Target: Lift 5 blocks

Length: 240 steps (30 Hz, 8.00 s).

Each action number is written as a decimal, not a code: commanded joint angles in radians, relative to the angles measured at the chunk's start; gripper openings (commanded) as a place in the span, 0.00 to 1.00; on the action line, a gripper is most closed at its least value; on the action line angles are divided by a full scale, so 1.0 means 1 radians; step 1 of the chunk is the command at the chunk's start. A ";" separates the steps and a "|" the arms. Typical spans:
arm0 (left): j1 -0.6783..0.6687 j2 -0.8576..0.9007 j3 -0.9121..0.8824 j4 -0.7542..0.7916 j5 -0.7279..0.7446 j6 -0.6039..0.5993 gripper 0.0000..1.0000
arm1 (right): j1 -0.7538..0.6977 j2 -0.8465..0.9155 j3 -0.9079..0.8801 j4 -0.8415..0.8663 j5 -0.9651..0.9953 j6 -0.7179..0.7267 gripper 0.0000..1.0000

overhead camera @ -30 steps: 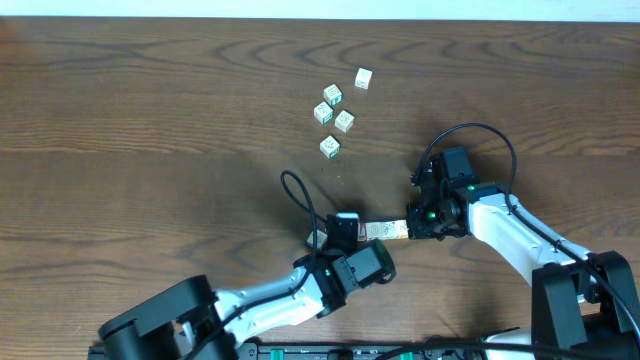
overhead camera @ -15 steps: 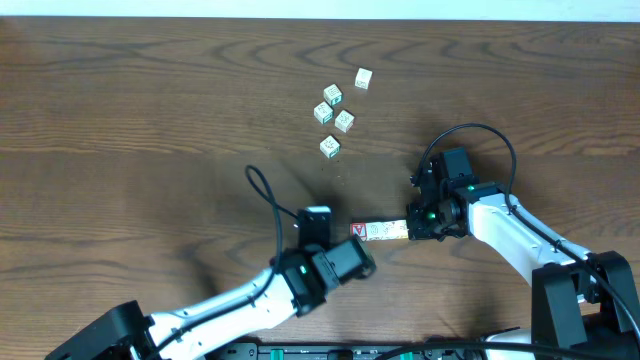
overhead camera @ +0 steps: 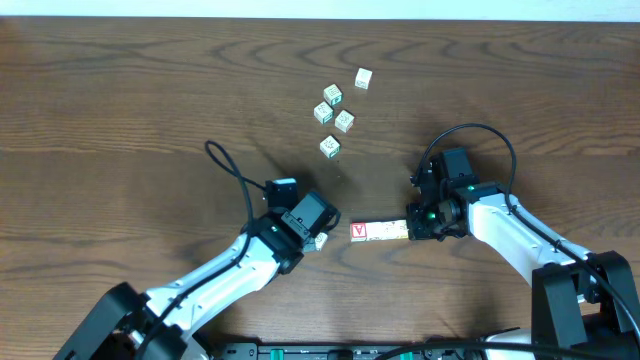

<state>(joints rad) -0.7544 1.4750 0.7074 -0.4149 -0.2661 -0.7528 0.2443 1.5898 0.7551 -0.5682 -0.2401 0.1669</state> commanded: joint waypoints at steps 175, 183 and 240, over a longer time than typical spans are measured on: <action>-0.076 0.074 -0.003 0.254 0.260 0.064 0.07 | 0.006 0.006 -0.005 -0.004 -0.043 -0.016 0.01; -0.075 0.074 -0.003 0.260 0.274 0.074 0.07 | 0.006 0.006 -0.005 -0.007 -0.035 -0.019 0.01; -0.076 0.169 -0.002 0.315 0.416 0.185 0.07 | 0.091 0.002 0.005 0.060 -0.239 0.110 0.01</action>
<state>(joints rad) -0.8074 1.6268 0.7074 -0.1078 0.0128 -0.5716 0.3023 1.5906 0.7506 -0.5304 -0.2134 0.2390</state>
